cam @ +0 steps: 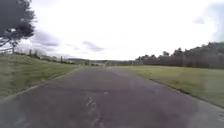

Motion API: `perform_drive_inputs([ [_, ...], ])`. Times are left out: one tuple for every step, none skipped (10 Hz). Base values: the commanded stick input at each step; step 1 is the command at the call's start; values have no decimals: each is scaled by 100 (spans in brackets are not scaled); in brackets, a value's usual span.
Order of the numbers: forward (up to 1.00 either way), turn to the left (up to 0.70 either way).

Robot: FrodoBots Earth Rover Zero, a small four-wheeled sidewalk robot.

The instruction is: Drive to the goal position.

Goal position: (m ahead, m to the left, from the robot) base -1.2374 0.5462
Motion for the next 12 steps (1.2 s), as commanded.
perform_drive_inputs([
  [70,35],
  [70,35],
  [70,35],
  [70,35],
  [70,35],
  [70,35],
  [70,35],
  [70,35],
  [70,35],
  [70,35],
  [70,35],
  [70,35],
])
